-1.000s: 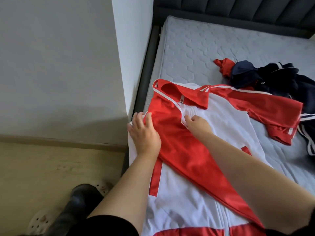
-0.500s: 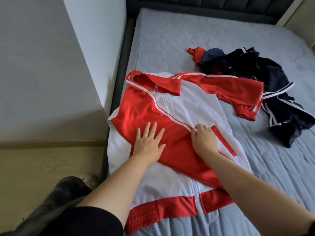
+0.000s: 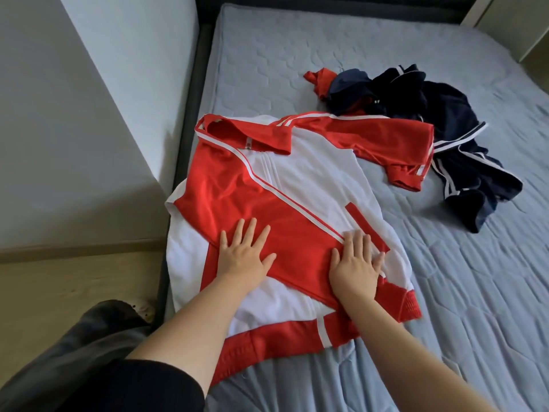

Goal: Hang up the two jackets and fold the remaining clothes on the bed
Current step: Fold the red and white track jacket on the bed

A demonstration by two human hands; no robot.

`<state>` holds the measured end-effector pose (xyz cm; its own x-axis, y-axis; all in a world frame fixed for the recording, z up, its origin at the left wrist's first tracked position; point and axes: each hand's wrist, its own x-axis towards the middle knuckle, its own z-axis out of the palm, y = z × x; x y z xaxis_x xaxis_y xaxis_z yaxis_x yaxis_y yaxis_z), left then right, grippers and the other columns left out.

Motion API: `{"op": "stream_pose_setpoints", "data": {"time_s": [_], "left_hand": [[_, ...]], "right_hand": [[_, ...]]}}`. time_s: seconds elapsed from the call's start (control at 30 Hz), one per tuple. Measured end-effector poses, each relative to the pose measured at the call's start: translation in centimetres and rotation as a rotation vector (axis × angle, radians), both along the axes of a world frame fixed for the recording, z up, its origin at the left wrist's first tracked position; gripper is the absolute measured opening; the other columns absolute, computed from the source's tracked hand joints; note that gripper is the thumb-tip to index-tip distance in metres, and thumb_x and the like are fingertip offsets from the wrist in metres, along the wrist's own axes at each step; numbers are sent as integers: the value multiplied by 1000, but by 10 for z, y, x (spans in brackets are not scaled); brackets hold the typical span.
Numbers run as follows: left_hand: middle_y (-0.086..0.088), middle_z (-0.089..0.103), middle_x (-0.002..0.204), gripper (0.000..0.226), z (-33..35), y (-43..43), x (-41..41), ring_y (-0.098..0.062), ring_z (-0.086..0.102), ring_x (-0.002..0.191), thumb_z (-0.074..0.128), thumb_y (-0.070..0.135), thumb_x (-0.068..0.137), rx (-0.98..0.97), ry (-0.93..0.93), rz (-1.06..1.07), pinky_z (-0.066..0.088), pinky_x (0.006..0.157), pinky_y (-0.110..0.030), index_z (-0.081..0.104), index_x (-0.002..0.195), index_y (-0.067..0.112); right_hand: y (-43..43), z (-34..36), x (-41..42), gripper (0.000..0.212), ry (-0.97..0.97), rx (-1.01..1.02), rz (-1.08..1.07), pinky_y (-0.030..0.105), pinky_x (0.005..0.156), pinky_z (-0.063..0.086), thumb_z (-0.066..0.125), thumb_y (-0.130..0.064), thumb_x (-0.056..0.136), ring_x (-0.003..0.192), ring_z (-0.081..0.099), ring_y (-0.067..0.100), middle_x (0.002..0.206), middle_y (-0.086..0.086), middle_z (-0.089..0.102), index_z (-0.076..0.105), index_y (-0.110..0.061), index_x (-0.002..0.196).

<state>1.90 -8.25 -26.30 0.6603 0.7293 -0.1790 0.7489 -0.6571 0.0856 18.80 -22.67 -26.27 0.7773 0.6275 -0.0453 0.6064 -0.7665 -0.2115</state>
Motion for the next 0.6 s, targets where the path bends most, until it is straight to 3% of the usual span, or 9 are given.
{"op": "stream_pose_setpoints", "data": {"time_s": [0.07,0.2,0.33,0.43,0.6], "left_hand": [[3,-8,159,65,0,-1,-1,-21,-12,145,23,60,93,8,-5,-2,-3,114,-52,-2,149,36],[3,-8,159,65,0,0,-3,-20,-12,145,23,59,93,24,-17,-1,-3,114,-51,-2,149,37],[3,-8,159,65,0,3,-7,-21,-12,145,22,58,94,18,-15,-4,-2,114,-51,-3,149,36],[2,-6,159,65,0,4,-6,-22,-11,145,24,58,94,14,-26,-2,-1,114,-52,0,150,35],[-3,-3,159,66,9,12,14,-24,-12,145,29,57,93,1,-99,25,-2,113,-54,8,150,31]], "right_hand": [[12,6,-8,61,5,75,1,49,115,-9,29,-40,98,146,-4,23,159,9,4,13,-14,151],[22,3,-18,57,-132,55,347,43,114,-10,31,-41,97,147,2,22,158,6,10,20,-21,150],[12,-10,-2,59,25,-6,59,47,115,-8,26,-40,97,146,-2,18,159,3,8,14,-22,151],[17,-9,-4,58,20,37,38,48,115,-8,29,-37,96,146,0,18,158,5,11,19,-16,150],[38,5,-3,48,-33,234,69,46,116,7,42,-30,95,141,20,28,148,11,35,41,-7,137]]}}
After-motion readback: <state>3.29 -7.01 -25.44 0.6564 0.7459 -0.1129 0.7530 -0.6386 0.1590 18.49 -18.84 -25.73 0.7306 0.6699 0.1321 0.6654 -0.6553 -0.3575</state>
